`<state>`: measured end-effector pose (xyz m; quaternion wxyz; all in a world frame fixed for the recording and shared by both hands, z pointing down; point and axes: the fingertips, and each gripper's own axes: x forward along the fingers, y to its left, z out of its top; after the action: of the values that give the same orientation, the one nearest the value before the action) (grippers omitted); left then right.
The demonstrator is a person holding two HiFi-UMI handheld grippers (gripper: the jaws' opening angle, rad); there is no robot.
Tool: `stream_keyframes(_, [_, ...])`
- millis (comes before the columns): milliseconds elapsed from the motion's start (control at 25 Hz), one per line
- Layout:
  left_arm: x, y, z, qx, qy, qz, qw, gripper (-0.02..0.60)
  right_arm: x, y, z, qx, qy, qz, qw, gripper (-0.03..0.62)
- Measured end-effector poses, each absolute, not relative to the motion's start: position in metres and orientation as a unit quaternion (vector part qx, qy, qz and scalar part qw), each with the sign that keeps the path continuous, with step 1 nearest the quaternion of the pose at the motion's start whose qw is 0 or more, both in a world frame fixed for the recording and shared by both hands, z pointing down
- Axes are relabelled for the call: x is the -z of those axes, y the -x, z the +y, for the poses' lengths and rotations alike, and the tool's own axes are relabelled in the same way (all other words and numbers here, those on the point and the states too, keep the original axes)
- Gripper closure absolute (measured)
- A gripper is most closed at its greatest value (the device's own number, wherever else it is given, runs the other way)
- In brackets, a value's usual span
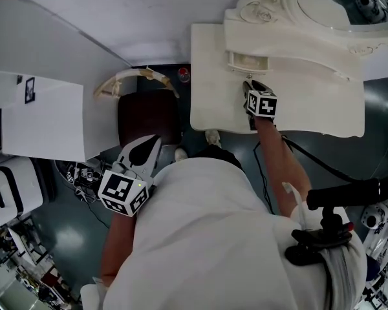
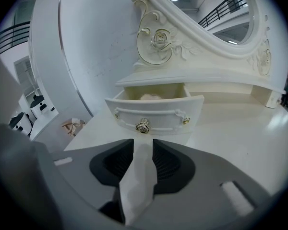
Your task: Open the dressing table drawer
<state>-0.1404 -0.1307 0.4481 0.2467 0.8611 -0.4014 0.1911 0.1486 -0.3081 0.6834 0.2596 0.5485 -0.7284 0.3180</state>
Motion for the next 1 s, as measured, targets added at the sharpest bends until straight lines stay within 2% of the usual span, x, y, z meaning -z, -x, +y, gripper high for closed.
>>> stream_keyframes(160, [-0.449,0.143,-0.128,-0.19,-0.866,-0.393,0.245,0.579,-0.686,-0.15,-0.293,-0.321,-0.553,-0.722,0.266,0.486])
stream_keyframes(400, [-0.442,0.154,-0.101,-0.187,-0.876,-0.377,0.236,0.579,-0.673,-0.142,-0.248,-0.313,-0.56,-0.716,0.274,0.593])
stream_keyframes(1000, [-0.449,0.18,-0.054,-0.189,-0.897,-0.33,0.225,0.58,-0.658,-0.098,-0.148,-0.313,-0.545,-0.722,0.29,0.594])
